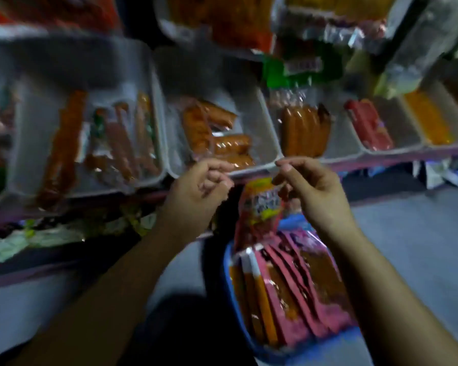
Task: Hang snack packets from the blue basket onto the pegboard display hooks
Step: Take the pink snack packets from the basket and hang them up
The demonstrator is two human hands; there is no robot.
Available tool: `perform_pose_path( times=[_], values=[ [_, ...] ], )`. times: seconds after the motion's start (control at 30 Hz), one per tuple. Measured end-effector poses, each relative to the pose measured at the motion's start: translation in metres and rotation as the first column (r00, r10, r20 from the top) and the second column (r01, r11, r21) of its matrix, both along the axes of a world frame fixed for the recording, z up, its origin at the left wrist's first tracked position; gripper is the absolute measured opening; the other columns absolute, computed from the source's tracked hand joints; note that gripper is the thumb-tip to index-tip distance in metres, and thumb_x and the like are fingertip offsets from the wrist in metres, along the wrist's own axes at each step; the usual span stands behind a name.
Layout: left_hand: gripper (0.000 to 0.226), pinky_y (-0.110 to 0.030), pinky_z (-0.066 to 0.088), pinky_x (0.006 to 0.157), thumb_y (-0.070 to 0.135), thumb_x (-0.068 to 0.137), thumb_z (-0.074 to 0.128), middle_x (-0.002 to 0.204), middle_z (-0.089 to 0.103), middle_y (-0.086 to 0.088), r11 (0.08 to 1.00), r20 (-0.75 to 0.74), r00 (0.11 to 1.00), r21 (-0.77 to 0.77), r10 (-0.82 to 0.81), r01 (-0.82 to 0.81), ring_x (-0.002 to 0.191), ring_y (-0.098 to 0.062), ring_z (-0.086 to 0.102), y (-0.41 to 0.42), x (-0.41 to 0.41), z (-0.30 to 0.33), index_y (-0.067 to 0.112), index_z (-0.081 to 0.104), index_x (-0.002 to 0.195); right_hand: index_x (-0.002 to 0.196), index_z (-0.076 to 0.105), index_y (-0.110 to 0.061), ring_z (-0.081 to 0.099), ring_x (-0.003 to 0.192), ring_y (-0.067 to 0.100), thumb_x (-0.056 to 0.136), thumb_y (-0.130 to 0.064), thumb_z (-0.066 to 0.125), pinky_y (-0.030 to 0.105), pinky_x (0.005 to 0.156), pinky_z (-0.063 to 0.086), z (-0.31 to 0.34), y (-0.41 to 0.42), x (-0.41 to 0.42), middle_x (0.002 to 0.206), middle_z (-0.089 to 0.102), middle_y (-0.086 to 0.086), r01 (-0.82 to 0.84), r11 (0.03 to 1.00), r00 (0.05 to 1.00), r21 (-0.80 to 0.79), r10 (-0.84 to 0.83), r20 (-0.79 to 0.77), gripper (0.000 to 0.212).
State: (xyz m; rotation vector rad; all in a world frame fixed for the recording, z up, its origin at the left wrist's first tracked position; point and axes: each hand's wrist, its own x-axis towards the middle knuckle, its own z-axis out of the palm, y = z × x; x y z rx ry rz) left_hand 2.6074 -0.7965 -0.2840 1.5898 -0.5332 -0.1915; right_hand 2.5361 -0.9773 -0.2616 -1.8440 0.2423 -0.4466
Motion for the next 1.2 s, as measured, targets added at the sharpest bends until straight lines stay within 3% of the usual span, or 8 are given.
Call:
perform_pose_path(
  times=[0.2,0.3,0.4,0.5,0.63,0.77,0.97,1.2],
  values=[
    [0.029,-0.028,0.047,0.074,0.003,0.087,0.062,0.079,0.064,0.010,0.930,-0.322,0.936,0.280,-0.142,0.237,0.078,-0.009,0.062,-0.056,-0.062,-0.145,0.032,0.059,0.084,0.078,0.064,-0.010,0.048,0.046,-0.003,0.095,-0.013,0.055,0.013,0.049,0.041,-0.123,-0.079,-0.088,0.060,0.057,-0.003,0.174,0.985,0.893,0.002,-0.157,-0.423,0.019],
    [0.023,-0.035,0.044,0.084,-0.006,0.082,0.063,0.101,0.063,-0.018,0.921,-0.402,0.914,0.376,0.061,0.103,0.100,-0.038,0.060,-0.073,-0.073,-0.192,0.015,0.057,0.092,0.076,0.066,-0.016,0.054,0.055,-0.002,0.094,-0.017,0.059,0.021,0.056,0.045,-0.180,-0.095,-0.110,0.069,0.061,-0.003,0.204,0.977,0.791,-0.069,-0.206,-0.576,0.019],
    [0.032,-0.028,0.040,0.078,0.004,0.082,0.068,0.110,0.059,-0.014,0.893,-0.354,0.893,0.438,0.278,-0.105,0.105,-0.033,0.058,-0.082,-0.063,-0.210,0.012,0.055,0.111,0.098,0.070,-0.010,0.066,0.086,0.016,0.092,-0.018,0.060,0.032,0.080,0.051,-0.221,-0.099,-0.116,0.095,0.071,0.005,0.211,0.974,0.706,-0.087,-0.213,-0.676,0.014],
    [0.050,-0.030,0.041,0.091,0.017,0.084,0.068,0.128,0.054,-0.002,0.929,-0.291,0.918,0.329,0.270,-0.169,0.115,-0.017,0.052,-0.095,-0.039,-0.206,0.017,0.048,0.130,0.110,0.067,-0.007,0.064,0.103,0.025,0.091,-0.016,0.061,0.038,0.092,0.050,-0.240,-0.099,-0.110,0.110,0.070,0.011,0.280,0.956,0.692,-0.091,-0.266,-0.671,0.022],
    [0.051,-0.031,0.042,0.097,0.019,0.085,0.067,0.131,0.056,-0.001,0.966,-0.330,0.923,0.229,0.197,-0.125,0.119,-0.017,0.053,-0.119,-0.015,-0.198,0.015,0.047,0.132,0.107,0.067,-0.008,0.063,0.098,0.022,0.089,-0.017,0.063,0.024,0.079,0.045,-0.247,-0.100,-0.099,0.101,0.069,0.006,0.278,0.946,0.705,-0.167,-0.319,-0.634,0.020],
    [0.034,-0.008,0.043,0.073,0.019,0.086,0.066,0.107,0.059,0.012,0.974,-0.377,0.906,0.184,0.193,-0.131,0.105,-0.007,0.055,-0.134,-0.017,-0.198,0.022,0.056,0.118,0.128,0.056,-0.016,0.050,0.120,0.030,0.088,-0.027,0.064,0.042,0.104,0.040,-0.255,-0.112,-0.101,0.130,0.054,0.013,0.174,0.929,0.676,-0.326,-0.353,-0.647,0.043],
    [0.032,-0.011,0.050,0.072,0.027,0.087,0.064,0.104,0.062,0.021,0.971,-0.413,0.880,0.072,0.236,-0.227,0.097,0.002,0.061,-0.128,-0.044,-0.187,0.024,0.057,0.118,0.150,0.024,-0.033,0.016,0.145,0.031,0.094,-0.058,0.039,0.051,0.117,0.017,-0.266,-0.113,-0.120,0.160,0.015,0.006,-0.061,0.927,0.558,-0.371,-0.277,-0.783,0.063],
    [0.017,-0.034,0.049,0.081,0.027,0.089,0.061,0.081,0.071,0.022,0.937,-0.574,0.743,0.150,0.343,-0.316,0.083,-0.006,0.067,-0.092,-0.075,-0.190,0.039,0.068,0.080,0.117,0.062,-0.015,0.060,0.102,0.033,0.097,-0.025,0.049,0.038,0.081,0.048,-0.264,-0.116,-0.126,0.114,0.065,0.013,0.016,0.840,0.762,-0.542,-0.361,-0.538,0.026]
  ],
)
